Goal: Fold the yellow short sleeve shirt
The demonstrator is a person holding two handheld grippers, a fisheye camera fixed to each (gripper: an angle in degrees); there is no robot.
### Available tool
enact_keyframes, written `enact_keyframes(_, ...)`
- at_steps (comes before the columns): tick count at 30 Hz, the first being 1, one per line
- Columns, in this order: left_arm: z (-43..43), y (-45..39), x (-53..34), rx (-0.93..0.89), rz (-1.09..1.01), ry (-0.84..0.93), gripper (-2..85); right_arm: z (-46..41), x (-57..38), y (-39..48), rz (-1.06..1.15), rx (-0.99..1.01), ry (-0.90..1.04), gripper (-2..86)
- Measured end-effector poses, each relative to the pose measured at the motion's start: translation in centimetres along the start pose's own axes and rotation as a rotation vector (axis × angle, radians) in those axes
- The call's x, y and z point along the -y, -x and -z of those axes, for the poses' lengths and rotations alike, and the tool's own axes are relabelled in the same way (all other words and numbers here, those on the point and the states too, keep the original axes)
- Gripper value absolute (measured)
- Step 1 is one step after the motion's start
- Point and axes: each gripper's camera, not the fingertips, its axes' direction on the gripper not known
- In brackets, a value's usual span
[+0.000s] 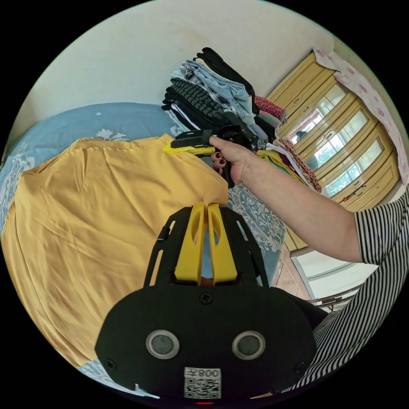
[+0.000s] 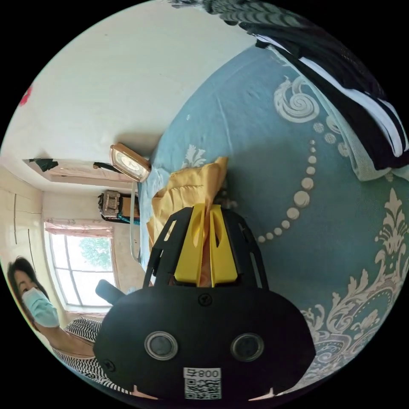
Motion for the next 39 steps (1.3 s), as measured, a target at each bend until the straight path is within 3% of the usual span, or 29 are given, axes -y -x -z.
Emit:
enact_keyframes(7, 7.3, 5.6, -9.7, -0.061, 0.132, -0.190, 1.1, 1.3, 0.8, 14.9, 0.208, 0.122, -0.079, 1.5)
enact_keyframes(11, 12.2, 9.2, -16.8, -0.014, 0.236, -0.289, 1.1, -1.8, 1.5, 26.1, 0.379, 0.148, -0.010, 1.5)
enact_keyframes(20, 19.8, 19.8, -35.6, -0.002, 0.592, -0.463, 1.0, -11.5, 2.5, 43.7, 0.540, 0.070, 0.195, 1.4)
enact_keyframes(28, 20.5, 27.5, -49.4, -0.098, 0.847, -0.591, 1.0, -16.7, 3.5, 52.8, 0.568, -0.020, 0.307, 1.6)
enact_keyframes(39, 20.3, 31.6, -62.3, -0.115, 0.975, -0.633, 1.1, -19.8, 4.7, 59.8, 0.579, -0.084, 0.453, 1.8)
